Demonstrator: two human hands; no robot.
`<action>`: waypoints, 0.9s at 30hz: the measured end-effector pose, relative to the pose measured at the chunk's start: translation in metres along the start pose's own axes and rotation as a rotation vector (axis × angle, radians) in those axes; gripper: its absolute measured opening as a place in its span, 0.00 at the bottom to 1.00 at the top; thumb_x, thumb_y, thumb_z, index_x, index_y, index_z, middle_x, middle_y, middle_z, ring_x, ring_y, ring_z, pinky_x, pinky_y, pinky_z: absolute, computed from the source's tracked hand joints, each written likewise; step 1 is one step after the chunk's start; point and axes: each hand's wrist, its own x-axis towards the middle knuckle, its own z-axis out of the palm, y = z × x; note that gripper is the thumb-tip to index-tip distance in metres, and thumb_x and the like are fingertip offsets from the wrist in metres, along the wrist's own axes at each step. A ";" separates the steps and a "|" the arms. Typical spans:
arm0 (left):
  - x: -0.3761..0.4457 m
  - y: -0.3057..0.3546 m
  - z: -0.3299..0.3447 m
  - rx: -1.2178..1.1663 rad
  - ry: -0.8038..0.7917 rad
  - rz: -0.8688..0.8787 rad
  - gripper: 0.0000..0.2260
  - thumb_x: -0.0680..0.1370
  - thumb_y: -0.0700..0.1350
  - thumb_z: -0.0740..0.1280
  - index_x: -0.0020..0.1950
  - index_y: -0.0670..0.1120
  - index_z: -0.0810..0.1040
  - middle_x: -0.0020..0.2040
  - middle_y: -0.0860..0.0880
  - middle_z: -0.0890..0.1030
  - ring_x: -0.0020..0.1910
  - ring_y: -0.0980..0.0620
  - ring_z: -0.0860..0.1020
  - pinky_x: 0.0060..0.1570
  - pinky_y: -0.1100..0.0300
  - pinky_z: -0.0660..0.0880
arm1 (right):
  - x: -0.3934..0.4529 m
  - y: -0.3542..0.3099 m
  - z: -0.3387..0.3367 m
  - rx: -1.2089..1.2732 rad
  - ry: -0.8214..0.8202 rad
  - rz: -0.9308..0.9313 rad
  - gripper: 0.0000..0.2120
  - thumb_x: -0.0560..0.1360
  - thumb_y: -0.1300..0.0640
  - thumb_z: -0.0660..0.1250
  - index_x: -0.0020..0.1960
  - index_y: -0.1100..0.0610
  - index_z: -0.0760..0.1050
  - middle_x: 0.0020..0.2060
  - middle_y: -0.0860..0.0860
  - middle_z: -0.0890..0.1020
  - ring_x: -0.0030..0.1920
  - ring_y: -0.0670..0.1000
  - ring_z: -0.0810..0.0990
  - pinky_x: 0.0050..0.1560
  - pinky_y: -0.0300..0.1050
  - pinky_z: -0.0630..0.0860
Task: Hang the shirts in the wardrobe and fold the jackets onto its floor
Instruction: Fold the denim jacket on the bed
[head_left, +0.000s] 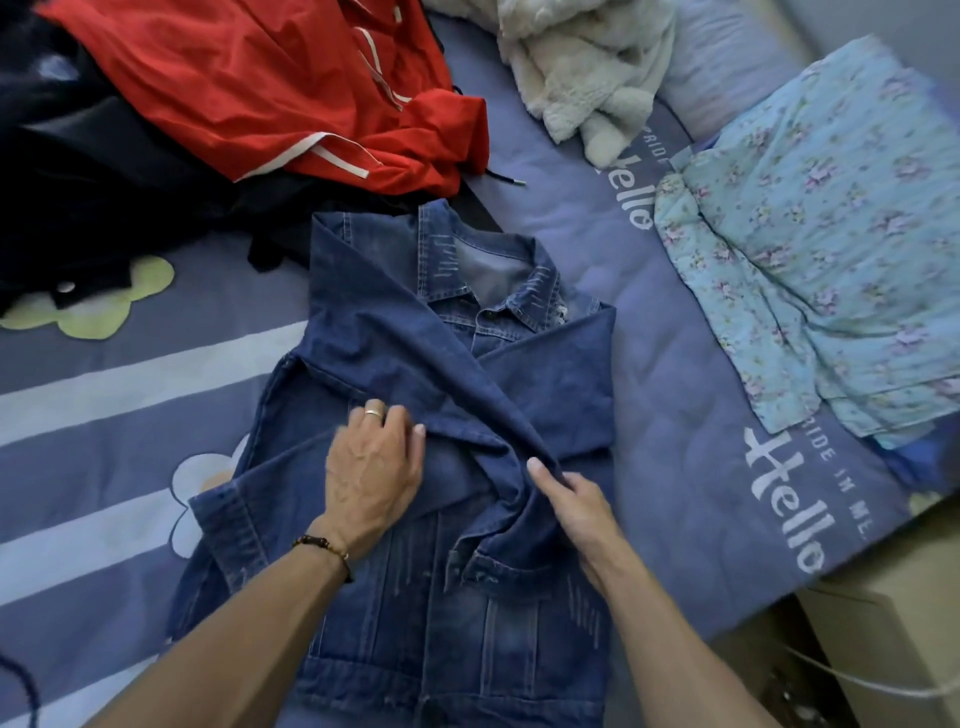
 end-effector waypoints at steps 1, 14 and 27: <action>-0.008 0.009 -0.004 -0.111 -0.132 -0.099 0.15 0.81 0.57 0.58 0.46 0.46 0.75 0.44 0.46 0.78 0.44 0.43 0.77 0.42 0.52 0.72 | -0.002 0.010 0.000 0.031 -0.044 0.049 0.23 0.69 0.39 0.74 0.53 0.57 0.81 0.48 0.52 0.85 0.51 0.52 0.83 0.56 0.50 0.79; -0.101 0.104 0.027 -0.822 -0.198 -0.744 0.05 0.79 0.44 0.67 0.43 0.48 0.76 0.39 0.49 0.80 0.38 0.53 0.79 0.41 0.68 0.77 | -0.015 0.040 -0.054 -0.058 -0.311 -0.279 0.12 0.78 0.58 0.68 0.38 0.61 0.76 0.32 0.55 0.78 0.35 0.52 0.75 0.37 0.45 0.72; -0.095 0.098 0.032 -0.539 -0.062 -0.897 0.10 0.75 0.46 0.68 0.41 0.40 0.79 0.37 0.45 0.81 0.42 0.43 0.78 0.42 0.54 0.73 | 0.009 0.027 -0.023 -0.575 -0.021 -0.568 0.06 0.75 0.54 0.65 0.50 0.53 0.77 0.48 0.55 0.84 0.53 0.59 0.81 0.50 0.49 0.76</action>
